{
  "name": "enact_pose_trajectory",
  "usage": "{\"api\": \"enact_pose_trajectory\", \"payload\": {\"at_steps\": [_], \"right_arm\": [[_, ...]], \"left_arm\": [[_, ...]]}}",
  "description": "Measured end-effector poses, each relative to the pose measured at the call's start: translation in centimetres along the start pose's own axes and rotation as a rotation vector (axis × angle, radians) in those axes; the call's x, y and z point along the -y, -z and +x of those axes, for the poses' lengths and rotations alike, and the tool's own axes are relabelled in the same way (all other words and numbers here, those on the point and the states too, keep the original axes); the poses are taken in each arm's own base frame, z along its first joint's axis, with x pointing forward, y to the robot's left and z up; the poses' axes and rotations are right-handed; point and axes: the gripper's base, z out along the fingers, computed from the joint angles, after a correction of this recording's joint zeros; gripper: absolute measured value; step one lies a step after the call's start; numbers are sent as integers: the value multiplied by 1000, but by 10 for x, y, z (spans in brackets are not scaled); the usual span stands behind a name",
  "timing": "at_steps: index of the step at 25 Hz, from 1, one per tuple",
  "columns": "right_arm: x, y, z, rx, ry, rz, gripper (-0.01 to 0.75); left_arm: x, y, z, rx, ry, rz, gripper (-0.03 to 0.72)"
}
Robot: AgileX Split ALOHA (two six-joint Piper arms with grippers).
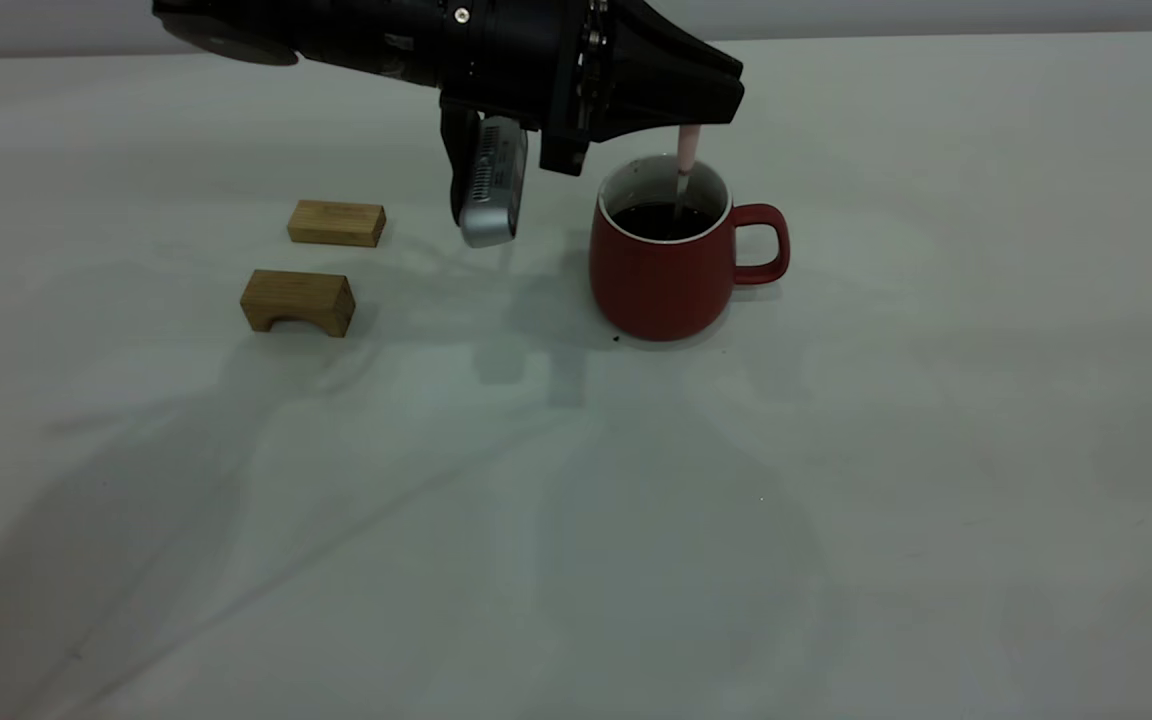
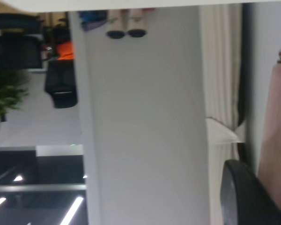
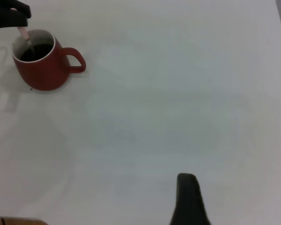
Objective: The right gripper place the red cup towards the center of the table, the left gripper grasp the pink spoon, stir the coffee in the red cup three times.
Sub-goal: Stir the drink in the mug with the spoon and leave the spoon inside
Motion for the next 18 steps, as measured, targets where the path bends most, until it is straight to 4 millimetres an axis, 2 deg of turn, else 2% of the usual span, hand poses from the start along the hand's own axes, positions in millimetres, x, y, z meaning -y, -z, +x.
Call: {"api": "enact_pose_trajectory", "payload": {"at_steps": [6, 9, 13, 18], "right_arm": [[0, 0, 0, 0, 0, 0, 585], [0, 0, 0, 0, 0, 0, 585], [0, 0, 0, 0, 0, 0, 585], [0, 0, 0, 0, 0, 0, 585]], "left_arm": [[12, 15, -5, 45, -39, 86, 128], [14, 8, -3, 27, -50, 127, 128], [4, -6, -5, 16, -44, 74, 127], [2, -1, -9, 46, -34, 34, 144]]}}
